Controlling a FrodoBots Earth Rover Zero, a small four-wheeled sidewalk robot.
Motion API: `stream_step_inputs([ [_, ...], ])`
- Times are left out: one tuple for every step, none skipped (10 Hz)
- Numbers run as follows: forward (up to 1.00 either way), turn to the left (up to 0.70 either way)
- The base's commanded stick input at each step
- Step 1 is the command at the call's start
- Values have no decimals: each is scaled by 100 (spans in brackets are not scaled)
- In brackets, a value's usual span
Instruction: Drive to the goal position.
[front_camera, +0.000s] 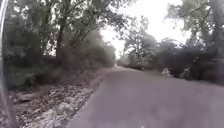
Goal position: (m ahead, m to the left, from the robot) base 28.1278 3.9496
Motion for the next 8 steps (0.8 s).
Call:
stream_step_inputs([
  [70, -28],
  [70, -34],
  [70, -15],
  [70, 1],
  [70, 1],
  [70, 1],
  [70, 1],
  [70, 1],
])
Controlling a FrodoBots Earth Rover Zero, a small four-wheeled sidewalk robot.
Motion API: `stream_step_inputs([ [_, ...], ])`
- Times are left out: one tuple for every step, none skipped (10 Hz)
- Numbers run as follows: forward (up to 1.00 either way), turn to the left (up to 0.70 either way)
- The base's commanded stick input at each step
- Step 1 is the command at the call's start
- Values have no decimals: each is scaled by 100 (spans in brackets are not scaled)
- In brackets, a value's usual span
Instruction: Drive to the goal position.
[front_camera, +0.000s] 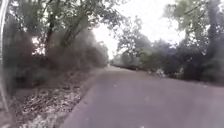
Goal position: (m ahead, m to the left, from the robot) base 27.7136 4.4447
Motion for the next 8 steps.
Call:
stream_step_inputs([
  [70, 1],
  [70, 1],
  [70, 1],
  [70, 1],
  [70, 1],
  [70, 1],
  [70, 1],
  [70, 1],
])
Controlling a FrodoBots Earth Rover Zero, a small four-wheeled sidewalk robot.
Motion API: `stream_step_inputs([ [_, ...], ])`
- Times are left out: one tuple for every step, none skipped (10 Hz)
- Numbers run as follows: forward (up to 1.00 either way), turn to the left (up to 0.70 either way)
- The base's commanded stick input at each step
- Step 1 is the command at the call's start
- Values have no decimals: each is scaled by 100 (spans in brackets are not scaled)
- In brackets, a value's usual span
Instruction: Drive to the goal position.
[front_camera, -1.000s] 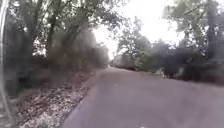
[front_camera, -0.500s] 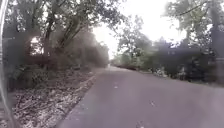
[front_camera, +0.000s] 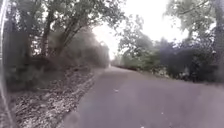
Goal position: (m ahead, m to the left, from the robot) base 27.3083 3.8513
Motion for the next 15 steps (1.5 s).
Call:
stream_step_inputs([
  [70, 1],
  [70, 1],
  [70, 1],
  [70, 1],
  [70, 1],
  [70, 1],
  [70, 1],
  [70, 1],
  [70, 1],
  [70, 1],
  [70, 1],
  [70, 1],
  [70, 1],
  [70, 1],
  [70, 1],
])
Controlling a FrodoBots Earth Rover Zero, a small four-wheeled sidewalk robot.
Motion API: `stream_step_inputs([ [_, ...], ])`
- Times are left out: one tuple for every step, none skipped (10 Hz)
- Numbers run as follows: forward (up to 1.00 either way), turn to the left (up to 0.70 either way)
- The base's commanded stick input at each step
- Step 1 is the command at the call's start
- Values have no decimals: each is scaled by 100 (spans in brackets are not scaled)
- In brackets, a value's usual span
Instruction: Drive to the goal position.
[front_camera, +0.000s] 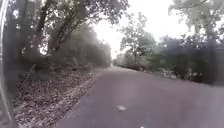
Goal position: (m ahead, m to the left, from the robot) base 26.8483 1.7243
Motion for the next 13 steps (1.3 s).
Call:
stream_step_inputs([
  [70, 1],
  [70, 1],
  [70, 1],
  [70, 1],
  [70, 1],
  [70, 1],
  [70, 1],
  [70, -1],
  [70, -3],
  [70, -30],
  [70, -2],
  [70, 1],
  [70, 1],
])
